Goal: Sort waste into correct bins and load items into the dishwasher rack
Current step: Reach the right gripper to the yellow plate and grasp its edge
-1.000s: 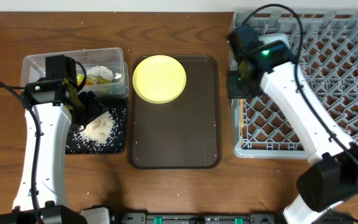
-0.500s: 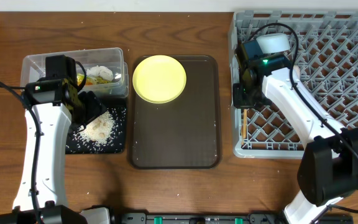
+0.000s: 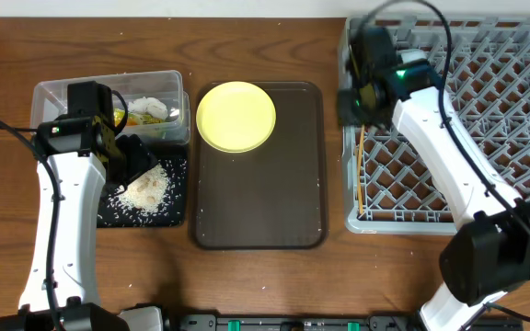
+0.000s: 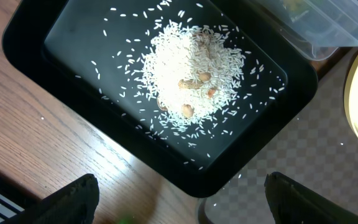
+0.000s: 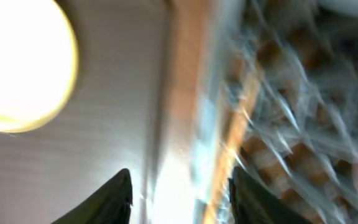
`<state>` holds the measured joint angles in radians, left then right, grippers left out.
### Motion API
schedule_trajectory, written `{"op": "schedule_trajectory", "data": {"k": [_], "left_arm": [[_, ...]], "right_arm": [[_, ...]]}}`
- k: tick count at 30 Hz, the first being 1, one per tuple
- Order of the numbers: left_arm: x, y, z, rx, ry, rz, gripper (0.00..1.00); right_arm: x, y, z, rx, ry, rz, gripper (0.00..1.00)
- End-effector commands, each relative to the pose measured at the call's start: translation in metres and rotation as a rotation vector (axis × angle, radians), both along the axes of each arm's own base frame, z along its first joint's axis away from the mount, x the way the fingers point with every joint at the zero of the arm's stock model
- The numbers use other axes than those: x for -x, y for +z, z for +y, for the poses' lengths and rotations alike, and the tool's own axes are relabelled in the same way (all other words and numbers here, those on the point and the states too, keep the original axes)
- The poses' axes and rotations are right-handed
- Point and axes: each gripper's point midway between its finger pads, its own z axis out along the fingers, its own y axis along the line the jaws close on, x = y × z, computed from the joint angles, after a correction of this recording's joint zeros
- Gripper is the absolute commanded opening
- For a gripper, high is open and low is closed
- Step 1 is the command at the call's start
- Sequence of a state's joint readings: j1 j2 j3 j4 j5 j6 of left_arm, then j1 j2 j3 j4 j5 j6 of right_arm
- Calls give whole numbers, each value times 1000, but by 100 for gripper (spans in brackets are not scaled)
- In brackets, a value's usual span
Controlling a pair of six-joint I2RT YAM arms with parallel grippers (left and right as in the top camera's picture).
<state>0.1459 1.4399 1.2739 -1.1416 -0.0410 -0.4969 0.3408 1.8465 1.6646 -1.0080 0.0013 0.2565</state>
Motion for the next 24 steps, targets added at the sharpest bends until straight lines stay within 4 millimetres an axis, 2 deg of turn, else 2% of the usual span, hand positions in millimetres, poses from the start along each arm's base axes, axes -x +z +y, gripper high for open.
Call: {"op": "schedule_trajectory", "data": {"k": [1,4,8,15,20,22,24], "left_arm": [[1,1,4,-20,-1,4,88],[1,1,4,-20,-1,4,88],[1,1,4,-20,-1,4,88],[2,1,4,-20,-1,4,88],[1,1,4,-20,-1,4,88],[1,1,4,-20,-1,4,88],[1,1,4,-20,-1,3,88]], "right_arm": [[-10,31,57,-157,149,-107,50],[-20,32,85,-177,194,-176,51],[-34,12,110,-158,163,-212,56],[-57,-67,141,-164,86,-171,56],[-66,-121,148,-181,14,-123,56],[-66,-139,151,-189,-3,-98,53],[-62,-154,155,-200,8,-66,45]]}}
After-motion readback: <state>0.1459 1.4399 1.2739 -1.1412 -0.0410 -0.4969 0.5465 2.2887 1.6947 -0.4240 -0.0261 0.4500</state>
